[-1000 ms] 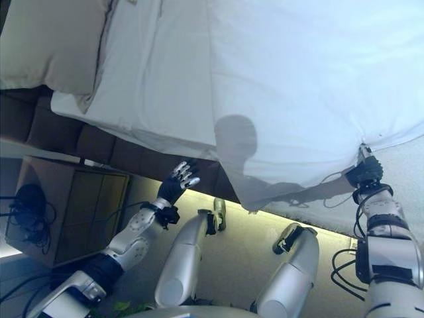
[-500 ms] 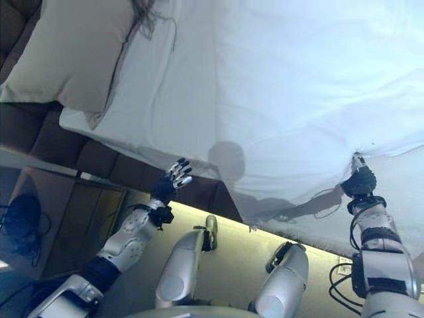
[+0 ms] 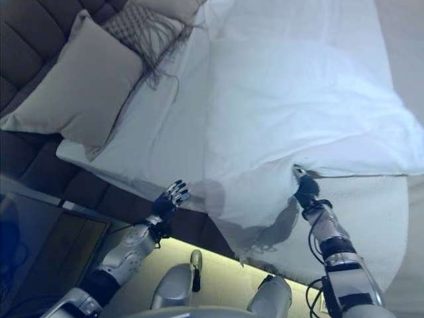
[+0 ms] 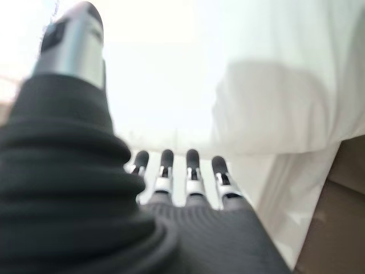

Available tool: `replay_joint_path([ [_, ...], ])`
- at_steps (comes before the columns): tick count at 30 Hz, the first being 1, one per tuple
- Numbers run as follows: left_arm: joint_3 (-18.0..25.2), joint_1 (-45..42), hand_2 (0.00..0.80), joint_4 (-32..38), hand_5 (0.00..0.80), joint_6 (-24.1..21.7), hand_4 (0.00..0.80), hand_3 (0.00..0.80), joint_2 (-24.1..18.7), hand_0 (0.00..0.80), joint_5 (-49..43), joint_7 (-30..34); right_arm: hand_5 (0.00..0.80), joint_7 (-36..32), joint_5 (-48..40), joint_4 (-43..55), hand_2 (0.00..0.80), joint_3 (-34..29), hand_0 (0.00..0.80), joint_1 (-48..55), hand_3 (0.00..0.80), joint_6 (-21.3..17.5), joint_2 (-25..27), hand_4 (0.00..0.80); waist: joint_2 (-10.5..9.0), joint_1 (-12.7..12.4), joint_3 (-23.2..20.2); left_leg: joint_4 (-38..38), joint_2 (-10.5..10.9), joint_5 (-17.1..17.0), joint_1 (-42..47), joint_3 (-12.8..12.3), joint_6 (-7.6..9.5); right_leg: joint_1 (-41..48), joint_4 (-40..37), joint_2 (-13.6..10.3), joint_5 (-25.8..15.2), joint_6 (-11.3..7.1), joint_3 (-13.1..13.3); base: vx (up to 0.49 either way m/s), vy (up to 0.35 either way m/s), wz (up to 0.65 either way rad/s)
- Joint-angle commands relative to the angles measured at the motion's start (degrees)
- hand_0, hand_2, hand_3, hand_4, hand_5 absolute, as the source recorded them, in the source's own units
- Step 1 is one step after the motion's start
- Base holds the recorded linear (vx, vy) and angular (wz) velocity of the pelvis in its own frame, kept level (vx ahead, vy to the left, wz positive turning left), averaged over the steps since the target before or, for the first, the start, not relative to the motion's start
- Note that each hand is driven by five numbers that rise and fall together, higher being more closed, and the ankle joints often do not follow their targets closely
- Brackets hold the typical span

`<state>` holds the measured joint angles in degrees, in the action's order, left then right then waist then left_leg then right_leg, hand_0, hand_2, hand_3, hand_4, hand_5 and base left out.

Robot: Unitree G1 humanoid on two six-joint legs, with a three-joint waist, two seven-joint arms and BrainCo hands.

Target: Make the bed neatly

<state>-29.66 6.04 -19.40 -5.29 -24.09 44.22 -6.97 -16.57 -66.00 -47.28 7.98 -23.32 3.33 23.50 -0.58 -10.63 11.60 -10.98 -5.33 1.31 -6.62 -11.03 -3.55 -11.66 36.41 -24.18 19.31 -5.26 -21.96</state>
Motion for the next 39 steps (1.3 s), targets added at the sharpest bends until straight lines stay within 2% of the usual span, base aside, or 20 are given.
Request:
replay_joint_path([
  [1,3.5,0.0,0.000,1.5,0.000,-0.2,0.000,0.000,0.8,0.000,-3.9,-1.5,0.800,2.1,3.0,6.8,0.800,2.2,0.800,-5.8,0.800,-0.4,-2.8,0.800,-1.36,-3.6,-1.7,0.1,-3.1,1.3,5.2,1.1,0.36,8.3,-27.2,-2.7,-28.9,-7.12,-0.4,0.104,0.036,0.07],
  [6,4.1,-1.3,0.000,0.1,0.000,0.5,0.000,0.000,0.9,0.000,-9.0,-1.5,0.800,5.8,3.6,8.8,0.800,5.6,0.800,-6.9,0.800,1.5,-5.3,0.800,-1.67,-5.1,-2.4,1.3,-3.3,0.9,7.2,1.2,-0.06,11.7,-28.4,-2.7,-28.7,-7.25,-1.9,0.054,0.029,0.03],
  [12,2.8,-1.6,0.000,0.2,0.000,0.6,0.000,0.000,-1.8,0.000,-22.9,-4.0,0.800,8.7,3.0,12.9,0.800,10.3,0.800,-6.5,0.800,3.0,-8.4,0.800,-2.14,-6.3,-3.1,1.5,-3.9,0.7,8.5,1.4,-0.67,13.5,-28.9,-3.2,-28.8,-7.84,-2.7,0.042,0.011,0.04],
  [19,0.1,1.5,0.000,0.6,0.000,3.3,0.000,0.000,-3.1,0.000,-37.8,-7.3,0.800,10.3,2.0,16.3,0.800,14.6,0.800,-6.6,0.800,3.9,-11.6,0.800,-2.45,-5.8,-4.3,3.1,-5.1,-0.1,10.3,0.4,-1.38,15.0,-30.8,-2.6,-29.1,-8.47,-2.6,0.041,-0.001,-0.01],
  [24,-3.2,5.2,0.000,0.7,0.000,2.9,0.000,0.000,-2.9,0.000,-47.3,-9.0,0.800,11.5,1.9,18.2,0.800,16.4,0.800,-6.5,0.800,4.0,-12.8,0.800,-2.76,-4.9,-4.9,3.9,-5.8,-0.4,11.1,-0.1,-1.89,15.4,-31.6,-2.5,-29.3,-9.00,-2.6,0.026,-0.015,-0.01],
  [30,-7.3,9.4,0.000,2.2,0.000,3.6,0.000,0.000,-1.5,0.000,-49.7,-8.8,0.800,12.2,1.3,19.0,0.800,17.6,0.800,-6.4,0.800,3.6,-13.9,0.800,-3.13,-4.3,-5.4,4.5,-6.6,-0.6,11.9,-0.6,-2.26,16.2,-32.6,-2.5,-29.8,-9.45,-3.3,0.035,-0.025,-0.03],
  [36,-11.2,12.3,0.000,2.8,0.000,7.0,0.000,0.000,1.3,0.000,-48.4,-9.8,0.800,13.6,1.6,19.5,0.800,16.9,0.800,-6.5,0.800,3.3,-14.6,0.800,-4.36,-4.1,-5.1,2.5,-6.8,0.1,11.2,0.1,-2.14,16.0,-31.9,-3.5,-30.3,-9.73,-3.8,0.043,-0.062,-0.01],
  [39,-12.8,12.4,0.000,3.8,0.000,7.1,0.000,0.000,2.2,0.000,-54.5,-10.4,0.800,14.0,1.1,19.8,0.800,16.1,0.800,-6.4,0.800,3.3,-14.8,0.800,-4.94,-4.4,-4.7,1.6,-7.2,0.5,10.8,0.9,-2.04,16.0,-31.7,-3.8,-30.6,-9.74,-4.2,0.039,-0.119,0.00],
])
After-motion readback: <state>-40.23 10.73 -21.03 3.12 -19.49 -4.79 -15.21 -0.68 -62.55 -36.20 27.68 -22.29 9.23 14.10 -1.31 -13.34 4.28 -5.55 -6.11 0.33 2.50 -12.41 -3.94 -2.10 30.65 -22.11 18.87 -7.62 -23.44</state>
